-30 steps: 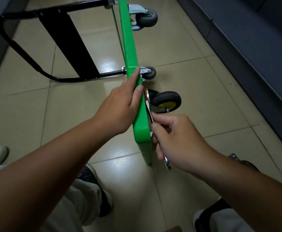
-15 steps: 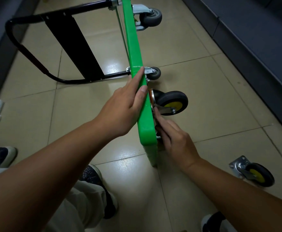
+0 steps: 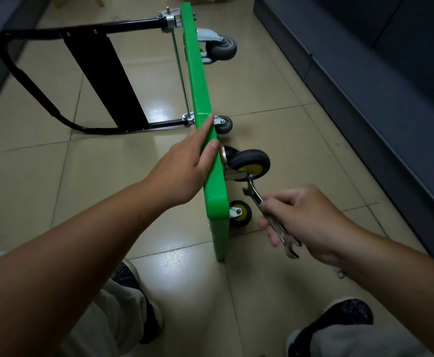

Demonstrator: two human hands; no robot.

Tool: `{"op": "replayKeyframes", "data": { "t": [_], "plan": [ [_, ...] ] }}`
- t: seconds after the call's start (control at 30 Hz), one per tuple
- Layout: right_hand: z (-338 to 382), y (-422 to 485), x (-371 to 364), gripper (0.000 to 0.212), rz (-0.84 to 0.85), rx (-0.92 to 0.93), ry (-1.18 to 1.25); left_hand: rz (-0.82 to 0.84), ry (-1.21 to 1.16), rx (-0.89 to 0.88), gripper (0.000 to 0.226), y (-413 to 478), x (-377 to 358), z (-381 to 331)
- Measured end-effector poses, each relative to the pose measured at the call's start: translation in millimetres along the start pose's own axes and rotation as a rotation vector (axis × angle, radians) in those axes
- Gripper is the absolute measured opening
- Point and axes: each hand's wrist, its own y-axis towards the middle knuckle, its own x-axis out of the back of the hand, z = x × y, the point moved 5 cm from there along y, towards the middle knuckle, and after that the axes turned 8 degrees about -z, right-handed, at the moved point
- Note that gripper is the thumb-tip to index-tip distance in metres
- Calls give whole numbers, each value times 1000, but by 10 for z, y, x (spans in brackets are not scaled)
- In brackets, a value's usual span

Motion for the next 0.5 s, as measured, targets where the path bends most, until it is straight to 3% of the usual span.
{"op": "replayKeyframes", "data": {
  "t": [0.17, 0.5],
  "plan": [
    [364, 36, -236, 21, 81, 13, 96, -11, -5, 4, 57, -7, -1, 0],
    [384, 92, -376, 21, 160, 109, 91, -28, 76, -4, 56, -1, -36, 15]
  ]
}}
